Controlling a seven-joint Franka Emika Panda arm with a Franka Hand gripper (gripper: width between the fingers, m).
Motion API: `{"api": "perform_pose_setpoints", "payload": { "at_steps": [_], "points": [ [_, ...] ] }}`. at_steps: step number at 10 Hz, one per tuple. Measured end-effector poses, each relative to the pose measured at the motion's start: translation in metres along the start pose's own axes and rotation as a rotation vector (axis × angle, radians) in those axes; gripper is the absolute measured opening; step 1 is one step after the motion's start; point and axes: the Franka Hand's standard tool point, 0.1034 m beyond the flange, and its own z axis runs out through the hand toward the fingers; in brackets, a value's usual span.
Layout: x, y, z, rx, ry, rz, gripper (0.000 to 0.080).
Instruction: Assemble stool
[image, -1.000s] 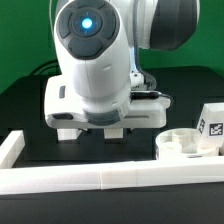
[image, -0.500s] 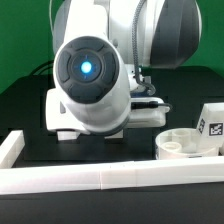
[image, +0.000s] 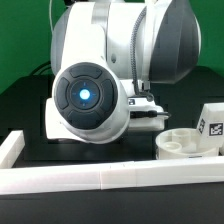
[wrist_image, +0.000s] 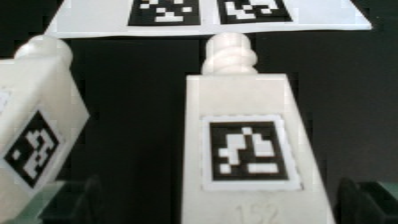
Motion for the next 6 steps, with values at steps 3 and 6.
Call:
{"api": "perform_pose_setpoints", "payload": {
  "at_steps": [3, 6],
  "points": [
    [0.0010, -0.0004, 0.0026, 0.000, -0.003, -0.003, 0.0560],
    [0.0009, -0.0003, 0.0028, 0.001, -0.003, 0.000, 0.0335]
  ]
}}
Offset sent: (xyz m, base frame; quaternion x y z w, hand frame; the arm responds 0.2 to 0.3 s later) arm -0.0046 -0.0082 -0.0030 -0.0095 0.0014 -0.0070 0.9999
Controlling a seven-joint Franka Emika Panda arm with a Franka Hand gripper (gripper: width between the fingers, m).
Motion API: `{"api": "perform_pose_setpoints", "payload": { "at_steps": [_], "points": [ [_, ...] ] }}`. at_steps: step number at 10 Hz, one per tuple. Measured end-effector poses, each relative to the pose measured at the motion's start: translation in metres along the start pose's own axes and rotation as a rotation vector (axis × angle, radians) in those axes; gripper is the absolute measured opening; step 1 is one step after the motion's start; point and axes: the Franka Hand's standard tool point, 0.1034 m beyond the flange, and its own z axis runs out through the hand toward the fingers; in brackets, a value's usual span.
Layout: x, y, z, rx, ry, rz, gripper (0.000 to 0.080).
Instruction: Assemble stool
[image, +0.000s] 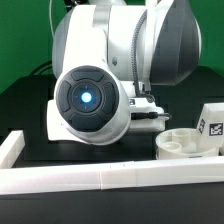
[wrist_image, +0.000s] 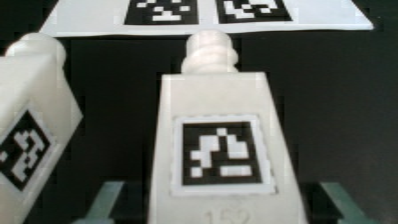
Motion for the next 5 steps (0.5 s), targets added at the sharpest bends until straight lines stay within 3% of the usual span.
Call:
{"api": "perform_pose_setpoints", "payload": {
  "at_steps": [3, 5],
  "points": [
    [0.000, -0.002, -0.001, 0.000, 0.001, -0.004, 0.0335],
    [-0.016, -0.011, -0.021, -0.006, 0.040, -0.016, 0.0335]
  ]
}}
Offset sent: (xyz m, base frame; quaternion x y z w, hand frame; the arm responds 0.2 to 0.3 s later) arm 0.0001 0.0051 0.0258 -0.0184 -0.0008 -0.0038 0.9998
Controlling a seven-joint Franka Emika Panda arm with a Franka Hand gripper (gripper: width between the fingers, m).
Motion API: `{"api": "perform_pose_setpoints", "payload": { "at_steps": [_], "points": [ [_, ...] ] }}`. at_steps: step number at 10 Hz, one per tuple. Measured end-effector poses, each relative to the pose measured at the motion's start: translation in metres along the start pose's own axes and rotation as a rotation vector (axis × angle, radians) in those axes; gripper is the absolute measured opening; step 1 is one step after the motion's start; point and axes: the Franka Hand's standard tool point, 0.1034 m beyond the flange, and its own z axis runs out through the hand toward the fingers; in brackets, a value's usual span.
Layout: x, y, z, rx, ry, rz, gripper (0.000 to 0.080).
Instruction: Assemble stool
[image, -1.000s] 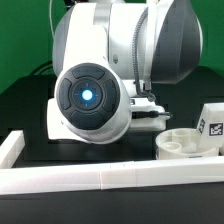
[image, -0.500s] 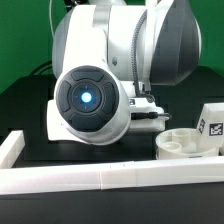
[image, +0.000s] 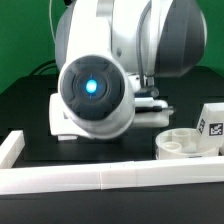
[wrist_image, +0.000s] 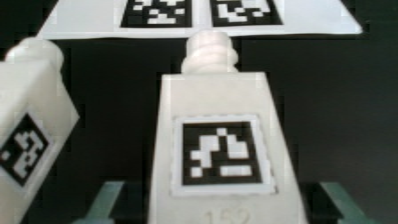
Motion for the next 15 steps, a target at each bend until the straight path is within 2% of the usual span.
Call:
{"api": "perform_pose_setpoints", "payload": {
  "at_steps": [1, 2, 5, 6, 7, 8, 9, 10, 12, 13, 15],
  "points": [
    [-0.010, -0.005, -0.009, 0.000, 0.028, -0.005, 0.0335],
    [-0.011, -0.004, -0.005, 0.003, 0.030, -0.003, 0.0335],
    [-0.004, -0.003, -0.007, 0.000, 0.063, -0.002, 0.0337],
    [0.006, 0.000, -0.014, -0.008, 0.154, -0.022, 0.0337],
    [0.008, 0.008, -0.009, -0.014, 0.251, -0.066, 0.0337],
    [-0.004, 0.008, -0.013, -0.016, 0.303, -0.068, 0.0337],
    [-0.018, 0.006, -0.022, -0.004, 0.361, -0.070, 0.0337],
    [-0.024, 0.003, -0.032, -0.008, 0.462, -0.073, 0.0337],
    [-0.021, 0.007, -0.029, -0.013, 0.551, -0.066, 0.0337],
    [-0.016, 0.008, -0.036, -0.018, 0.633, -0.063, 0.0337],
    [-0.017, 0.012, -0.036, -0.027, 0.749, -0.054, 0.0337]
  ]
}}
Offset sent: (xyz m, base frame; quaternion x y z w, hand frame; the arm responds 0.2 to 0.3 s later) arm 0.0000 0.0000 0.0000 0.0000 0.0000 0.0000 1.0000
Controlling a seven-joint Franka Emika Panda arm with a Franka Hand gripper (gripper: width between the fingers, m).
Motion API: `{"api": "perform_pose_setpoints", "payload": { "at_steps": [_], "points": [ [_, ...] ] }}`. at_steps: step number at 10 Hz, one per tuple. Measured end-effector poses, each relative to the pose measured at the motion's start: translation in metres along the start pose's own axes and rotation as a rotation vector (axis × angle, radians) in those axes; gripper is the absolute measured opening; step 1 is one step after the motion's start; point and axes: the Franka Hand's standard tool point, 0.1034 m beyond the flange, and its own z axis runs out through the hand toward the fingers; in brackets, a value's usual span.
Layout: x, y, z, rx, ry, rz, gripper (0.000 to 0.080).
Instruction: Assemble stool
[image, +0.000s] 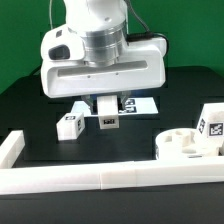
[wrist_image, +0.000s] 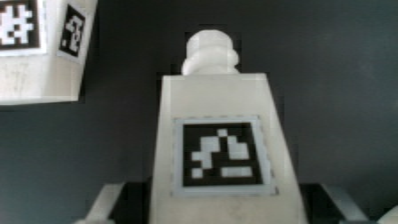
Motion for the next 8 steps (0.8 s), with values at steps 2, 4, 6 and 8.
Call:
{"api": "perform_pose_setpoints", "payload": {
  "at_steps": [2, 4, 6, 8],
  "points": [
    [0.012, -0.007, -0.032, -0.007, 0.143, -0.012, 0.0337],
    [0.030, -0.016, -0.058, -0.009, 0.280, -0.014, 0.0337],
    [0.026, -0.008, -0.048, -0.036, 0.386, -0.013, 0.0337],
    [0.035, -0.022, -0.051, -0.064, 0.590, 0.015, 0.0337]
  ]
}}
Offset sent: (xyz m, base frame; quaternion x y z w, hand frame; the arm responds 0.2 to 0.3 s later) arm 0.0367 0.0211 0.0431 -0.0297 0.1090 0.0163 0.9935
